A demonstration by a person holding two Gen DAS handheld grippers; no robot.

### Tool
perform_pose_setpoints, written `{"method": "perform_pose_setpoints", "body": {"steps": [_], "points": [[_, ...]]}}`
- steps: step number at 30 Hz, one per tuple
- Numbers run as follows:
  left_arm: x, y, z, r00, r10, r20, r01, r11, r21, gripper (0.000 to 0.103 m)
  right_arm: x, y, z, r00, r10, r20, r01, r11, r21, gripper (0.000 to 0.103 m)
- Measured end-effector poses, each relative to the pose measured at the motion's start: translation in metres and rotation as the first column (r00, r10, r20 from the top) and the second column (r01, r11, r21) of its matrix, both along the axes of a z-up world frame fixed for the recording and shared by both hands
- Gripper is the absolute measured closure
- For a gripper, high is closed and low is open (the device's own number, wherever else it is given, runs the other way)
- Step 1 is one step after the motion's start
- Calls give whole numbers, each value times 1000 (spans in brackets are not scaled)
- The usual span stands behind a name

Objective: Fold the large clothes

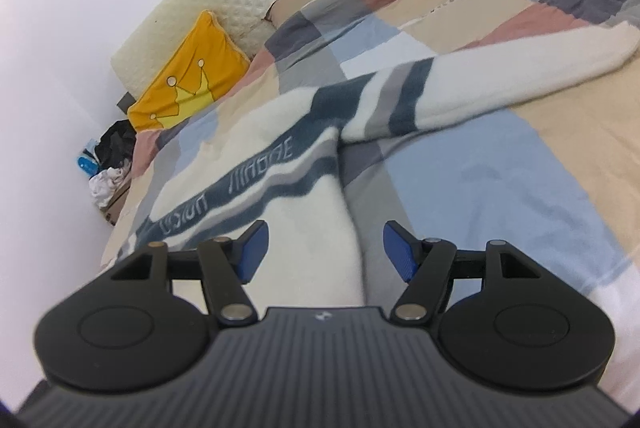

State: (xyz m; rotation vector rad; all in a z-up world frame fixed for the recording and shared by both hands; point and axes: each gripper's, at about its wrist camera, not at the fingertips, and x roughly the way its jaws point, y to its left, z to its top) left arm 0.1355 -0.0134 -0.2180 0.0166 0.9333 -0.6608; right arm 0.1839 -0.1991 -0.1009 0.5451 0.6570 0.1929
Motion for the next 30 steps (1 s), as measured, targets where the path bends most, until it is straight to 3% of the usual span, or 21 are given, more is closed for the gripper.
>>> {"method": "perform_pose_setpoints", "body": {"steps": [5,12,14,17,19,22,30], "points": [[-2,-16,-5,998,-46,51,40,991,126,59,-1,-8,-6,999,43,-3,-42,996,78,36],[2,-28,-19,996,18,86,-38,971,238,61,-5,-7,-4,999,53,7,-53,997,65,36],[3,-29,-22,993,47,106,-73,964,255,70,-6,-5,-4,998,58,5,-58,997,56,36],[-1,-28,-20,987,68,149,-106,959,263,91,-6,-5,-5,998,61,2,-61,997,56,36],[-2,-26,-16,984,67,165,-104,968,230,93,-4,-5,-7,998,55,-5,-55,997,53,36],[-4,-21,-8,988,66,137,-81,991,107,94,-3,-4,-7,998,59,-6,-58,997,51,36],[-1,-24,-5,995,70,65,-69,997,-17,94,-3,1,-4,996,81,21,-81,997,16,36]]}}
